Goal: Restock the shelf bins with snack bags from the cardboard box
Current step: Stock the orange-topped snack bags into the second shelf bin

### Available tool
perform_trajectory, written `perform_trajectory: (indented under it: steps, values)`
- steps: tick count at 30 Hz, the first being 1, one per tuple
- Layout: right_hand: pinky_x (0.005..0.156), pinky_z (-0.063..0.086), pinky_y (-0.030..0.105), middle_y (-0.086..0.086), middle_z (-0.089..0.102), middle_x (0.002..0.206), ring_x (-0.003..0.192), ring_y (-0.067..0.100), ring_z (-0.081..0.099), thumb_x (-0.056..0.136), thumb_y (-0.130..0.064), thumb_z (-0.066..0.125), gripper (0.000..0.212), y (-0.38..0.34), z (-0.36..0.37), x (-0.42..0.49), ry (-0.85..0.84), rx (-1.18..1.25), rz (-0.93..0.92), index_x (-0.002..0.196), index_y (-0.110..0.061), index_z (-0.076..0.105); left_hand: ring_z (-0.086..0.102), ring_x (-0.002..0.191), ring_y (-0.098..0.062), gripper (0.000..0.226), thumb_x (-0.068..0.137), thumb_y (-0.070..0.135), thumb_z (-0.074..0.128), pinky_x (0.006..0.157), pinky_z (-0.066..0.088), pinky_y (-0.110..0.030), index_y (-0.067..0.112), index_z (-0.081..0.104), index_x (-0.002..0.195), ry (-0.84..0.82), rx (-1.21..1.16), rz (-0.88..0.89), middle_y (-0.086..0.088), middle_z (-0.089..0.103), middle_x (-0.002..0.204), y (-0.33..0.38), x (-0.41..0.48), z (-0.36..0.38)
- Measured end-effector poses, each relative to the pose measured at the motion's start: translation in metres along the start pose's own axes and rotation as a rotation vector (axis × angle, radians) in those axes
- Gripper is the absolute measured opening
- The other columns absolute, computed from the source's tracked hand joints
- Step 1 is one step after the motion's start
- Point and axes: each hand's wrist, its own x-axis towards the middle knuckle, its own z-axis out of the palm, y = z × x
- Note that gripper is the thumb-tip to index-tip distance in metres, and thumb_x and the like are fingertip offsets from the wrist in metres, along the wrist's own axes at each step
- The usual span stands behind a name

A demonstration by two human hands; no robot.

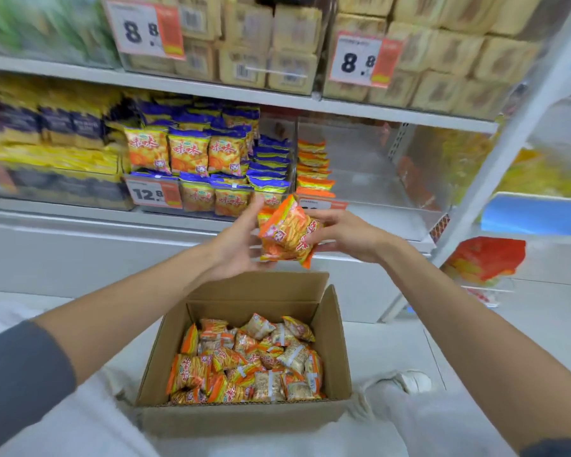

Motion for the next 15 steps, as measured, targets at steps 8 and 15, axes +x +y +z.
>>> perform_trajectory:
  steps: [8,15]
  values:
    - [0.089,0.055,0.04,0.001,0.055,0.122,0.106,0.02,0.059,0.078,0.001,0.075,0.087,-0.056,-0.017,-0.015,-0.04,-0.569,-0.07,0.145,-0.035,0.033,0.062,0.115,-0.026,0.051,0.084,0.043,0.066,0.1,0.048,-0.052,0.023,0.051,0.129,-0.19,0.419,-0.11,-0.008,0.064,0.127,0.029,0.0,0.02]
    - [0.076,0.053,0.031,0.002,0.071,0.096,0.089,0.014,0.068,0.081,0.005,0.071,0.063,-0.038,-0.028,-0.019,0.21,-0.111,-0.259,0.136,-0.018,0.05,0.064,0.11,-0.029,0.05,0.081,0.019,0.072,0.091,0.054,-0.048,0.014,0.052,0.127,-0.146,0.093,-0.049,-0.013,0.066,0.121,0.031,0.013,0.04]
